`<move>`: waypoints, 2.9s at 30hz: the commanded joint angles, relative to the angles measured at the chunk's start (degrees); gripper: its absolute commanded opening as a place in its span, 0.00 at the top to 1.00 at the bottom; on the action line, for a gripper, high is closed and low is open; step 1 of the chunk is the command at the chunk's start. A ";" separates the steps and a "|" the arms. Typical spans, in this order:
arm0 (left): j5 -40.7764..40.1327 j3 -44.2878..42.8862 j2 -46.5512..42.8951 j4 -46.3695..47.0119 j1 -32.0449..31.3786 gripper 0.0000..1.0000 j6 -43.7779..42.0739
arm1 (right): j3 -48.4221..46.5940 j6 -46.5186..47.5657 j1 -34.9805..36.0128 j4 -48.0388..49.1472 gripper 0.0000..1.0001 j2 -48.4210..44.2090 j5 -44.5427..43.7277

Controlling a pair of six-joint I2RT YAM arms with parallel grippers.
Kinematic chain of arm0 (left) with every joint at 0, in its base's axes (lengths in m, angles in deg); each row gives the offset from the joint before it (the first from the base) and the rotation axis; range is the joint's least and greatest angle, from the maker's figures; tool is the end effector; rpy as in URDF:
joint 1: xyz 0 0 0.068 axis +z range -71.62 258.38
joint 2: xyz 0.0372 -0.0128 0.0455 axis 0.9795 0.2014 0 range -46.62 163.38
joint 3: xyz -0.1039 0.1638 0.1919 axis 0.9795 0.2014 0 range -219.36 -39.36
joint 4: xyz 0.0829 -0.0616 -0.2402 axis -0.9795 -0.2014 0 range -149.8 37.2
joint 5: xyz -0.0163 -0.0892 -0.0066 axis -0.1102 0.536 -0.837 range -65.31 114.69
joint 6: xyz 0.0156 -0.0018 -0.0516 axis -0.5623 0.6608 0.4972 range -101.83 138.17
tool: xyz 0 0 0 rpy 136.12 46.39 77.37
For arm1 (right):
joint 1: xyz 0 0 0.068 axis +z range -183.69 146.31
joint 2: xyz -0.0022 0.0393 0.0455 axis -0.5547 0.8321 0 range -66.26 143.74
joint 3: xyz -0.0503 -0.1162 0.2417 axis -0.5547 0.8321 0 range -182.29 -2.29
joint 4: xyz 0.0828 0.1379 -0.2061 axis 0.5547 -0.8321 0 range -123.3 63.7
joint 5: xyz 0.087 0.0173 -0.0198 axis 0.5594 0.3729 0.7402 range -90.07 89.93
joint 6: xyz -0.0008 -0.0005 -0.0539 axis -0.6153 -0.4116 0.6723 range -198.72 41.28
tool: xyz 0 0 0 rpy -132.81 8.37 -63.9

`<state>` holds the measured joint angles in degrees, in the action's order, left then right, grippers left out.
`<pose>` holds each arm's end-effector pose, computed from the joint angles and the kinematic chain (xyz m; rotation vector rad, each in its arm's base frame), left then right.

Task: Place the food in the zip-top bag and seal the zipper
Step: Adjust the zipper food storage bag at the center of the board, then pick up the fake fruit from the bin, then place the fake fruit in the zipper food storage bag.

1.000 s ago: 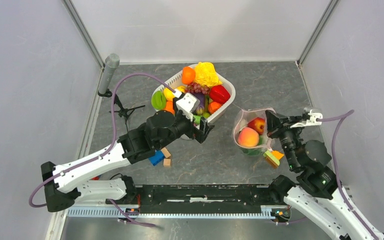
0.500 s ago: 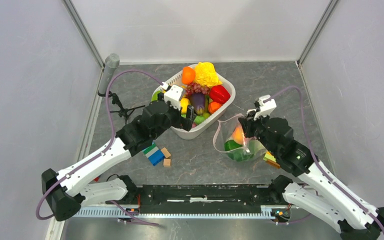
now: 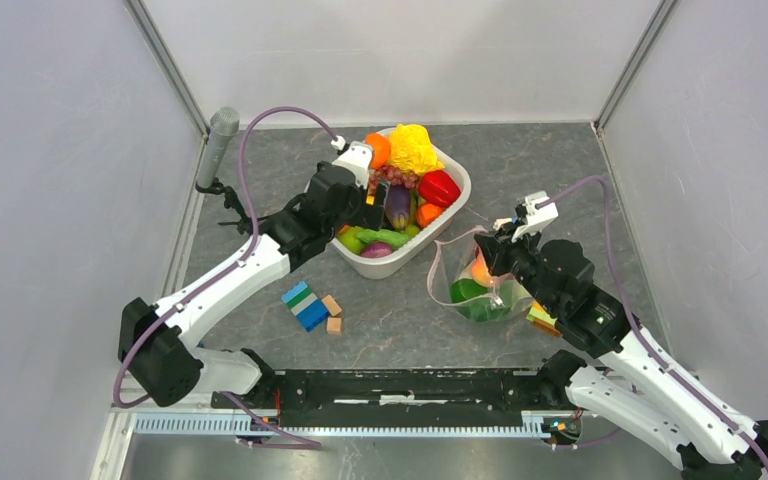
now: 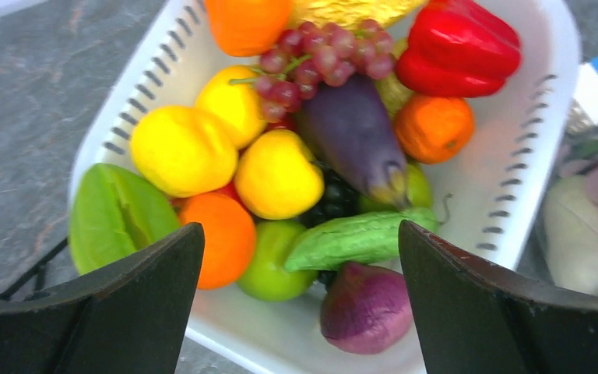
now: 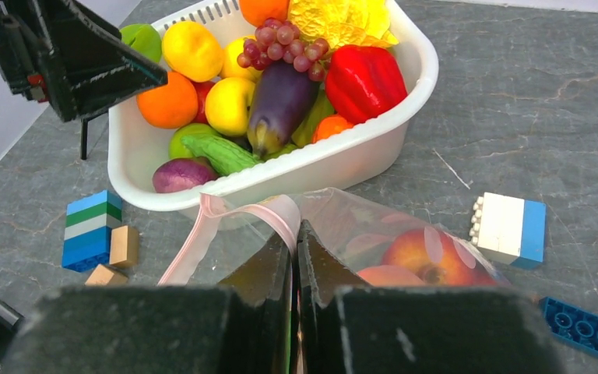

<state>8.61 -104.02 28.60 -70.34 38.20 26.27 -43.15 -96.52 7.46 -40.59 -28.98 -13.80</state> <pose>0.2355 -0.1860 0.3319 0.3978 2.0097 -0.2377 0.1239 0.0972 0.3283 -0.1857 1.7737 0.5375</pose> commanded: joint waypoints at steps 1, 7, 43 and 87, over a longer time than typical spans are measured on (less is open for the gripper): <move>-9.74 -2.54 0.47 0.81 0.53 0.00 -4.66 | 1.02 -1.61 -0.05 3.31 0.90 -0.84 1.72; -20.90 0.12 0.25 2.96 1.02 0.00 -6.28 | 1.75 -2.16 -0.01 4.17 0.90 -0.89 2.93; -12.76 2.32 7.80 -0.12 10.98 0.44 -2.04 | 3.33 -3.34 -0.01 5.49 0.90 -0.69 5.27; 20.54 4.51 -1.72 12.53 -20.17 0.57 5.88 | 0.97 -5.25 -0.01 8.66 0.90 0.56 9.61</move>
<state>34.12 -96.09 24.38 -61.62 18.92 33.57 -39.13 -101.05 7.46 -34.55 -26.60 -4.99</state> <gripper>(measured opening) 0.611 0.098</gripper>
